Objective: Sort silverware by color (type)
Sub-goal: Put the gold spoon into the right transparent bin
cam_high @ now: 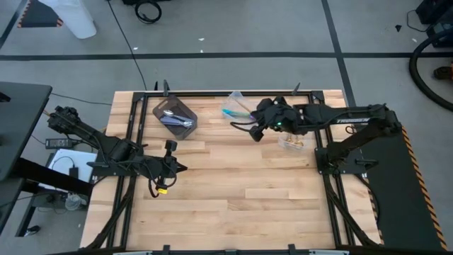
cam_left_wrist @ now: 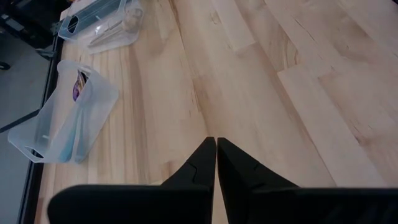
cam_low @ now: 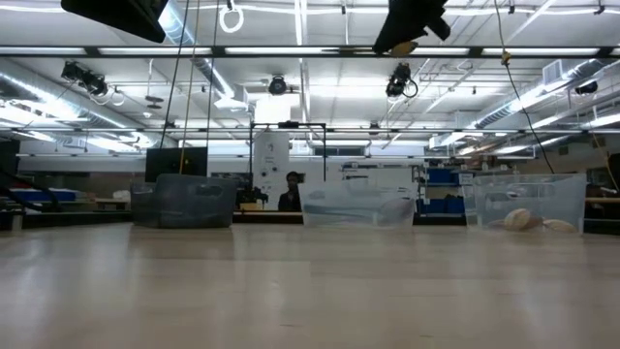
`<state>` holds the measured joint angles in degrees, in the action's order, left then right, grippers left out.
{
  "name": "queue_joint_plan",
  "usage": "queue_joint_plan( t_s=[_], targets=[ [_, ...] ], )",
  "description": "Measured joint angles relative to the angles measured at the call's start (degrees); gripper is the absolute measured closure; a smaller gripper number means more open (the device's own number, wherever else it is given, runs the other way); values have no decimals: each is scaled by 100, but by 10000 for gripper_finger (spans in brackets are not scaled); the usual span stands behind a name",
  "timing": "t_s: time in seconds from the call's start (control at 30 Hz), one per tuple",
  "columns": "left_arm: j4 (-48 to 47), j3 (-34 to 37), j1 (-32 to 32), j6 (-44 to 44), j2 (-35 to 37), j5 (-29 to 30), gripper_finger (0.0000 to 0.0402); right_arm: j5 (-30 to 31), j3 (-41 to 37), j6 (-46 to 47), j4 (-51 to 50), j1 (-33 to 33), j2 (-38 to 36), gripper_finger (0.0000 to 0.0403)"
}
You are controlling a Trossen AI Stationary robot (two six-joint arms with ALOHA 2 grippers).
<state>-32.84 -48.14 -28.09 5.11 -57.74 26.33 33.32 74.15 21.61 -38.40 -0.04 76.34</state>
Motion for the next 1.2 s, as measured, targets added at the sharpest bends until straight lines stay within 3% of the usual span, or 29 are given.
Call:
queue_joint_plan(
  t_s=[0.27,0.67,1.0,1.2],
  targets=[
    [-2,0,0,-1,0,0,379,428,0,499,-1056,49,-510,386],
    [2,0,1,-3,0,0,379,908,-264,1736,-2352,51,-650,386],
    [2,0,-1,-5,0,0,379,879,-1005,2651,-2760,-95,-661,386],
    [2,0,1,-7,0,0,379,389,-1565,2944,-2778,-473,-669,386]
  ],
)
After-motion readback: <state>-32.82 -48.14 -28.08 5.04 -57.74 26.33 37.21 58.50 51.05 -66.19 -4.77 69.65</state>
